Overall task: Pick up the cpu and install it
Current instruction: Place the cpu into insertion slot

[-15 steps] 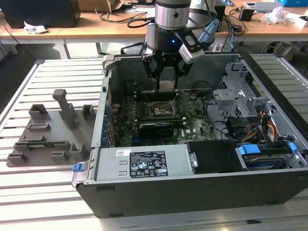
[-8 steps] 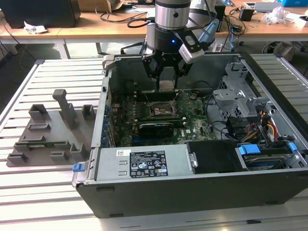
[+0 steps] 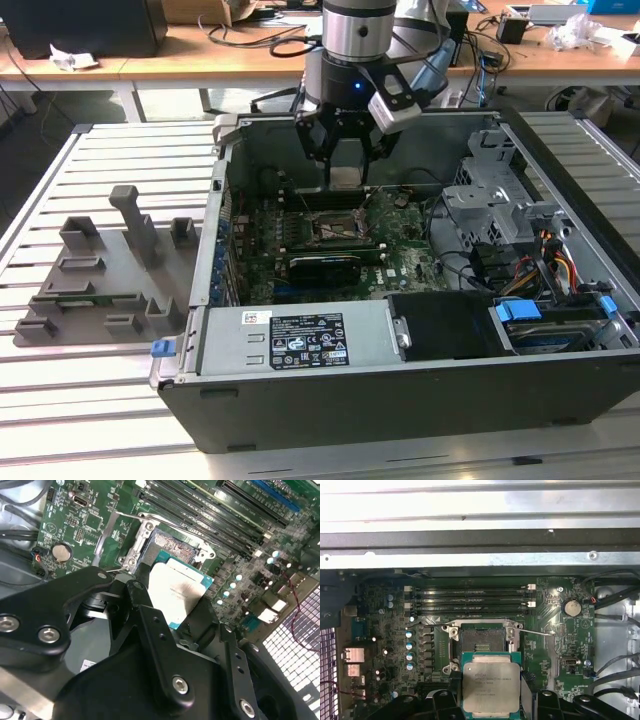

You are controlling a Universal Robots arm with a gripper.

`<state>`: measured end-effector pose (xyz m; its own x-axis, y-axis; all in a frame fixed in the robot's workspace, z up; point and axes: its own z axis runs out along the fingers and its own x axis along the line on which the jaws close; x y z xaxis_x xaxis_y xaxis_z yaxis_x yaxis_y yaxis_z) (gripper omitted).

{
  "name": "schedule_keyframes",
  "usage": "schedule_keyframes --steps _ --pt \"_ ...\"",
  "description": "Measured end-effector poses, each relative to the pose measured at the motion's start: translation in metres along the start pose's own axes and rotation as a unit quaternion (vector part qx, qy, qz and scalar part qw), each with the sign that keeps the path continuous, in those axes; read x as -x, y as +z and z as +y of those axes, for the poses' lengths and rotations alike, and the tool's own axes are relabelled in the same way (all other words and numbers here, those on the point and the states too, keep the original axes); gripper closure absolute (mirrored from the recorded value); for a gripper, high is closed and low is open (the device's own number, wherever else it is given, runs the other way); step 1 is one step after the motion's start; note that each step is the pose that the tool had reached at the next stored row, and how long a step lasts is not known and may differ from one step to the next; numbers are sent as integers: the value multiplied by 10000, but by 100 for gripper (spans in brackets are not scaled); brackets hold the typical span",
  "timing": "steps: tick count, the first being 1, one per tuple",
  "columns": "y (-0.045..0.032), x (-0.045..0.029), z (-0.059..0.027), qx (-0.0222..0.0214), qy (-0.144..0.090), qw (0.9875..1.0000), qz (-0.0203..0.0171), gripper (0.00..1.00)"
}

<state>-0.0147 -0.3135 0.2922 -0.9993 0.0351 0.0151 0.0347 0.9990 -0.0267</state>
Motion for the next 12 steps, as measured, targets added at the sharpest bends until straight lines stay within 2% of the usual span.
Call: schedule_keyframes --steps 2,4,6,8,11,12 --pt "0 0 0 3 282 9996 7 45" --pt "0 0 0 5 415 9991 11 45" --pt "0 0 0 8 628 9980 17 45" --pt "0 0 0 9 714 9974 19 45" --pt "0 0 0 12 883 9961 24 45" --pt "1 0 0 14 1013 9949 27 45"
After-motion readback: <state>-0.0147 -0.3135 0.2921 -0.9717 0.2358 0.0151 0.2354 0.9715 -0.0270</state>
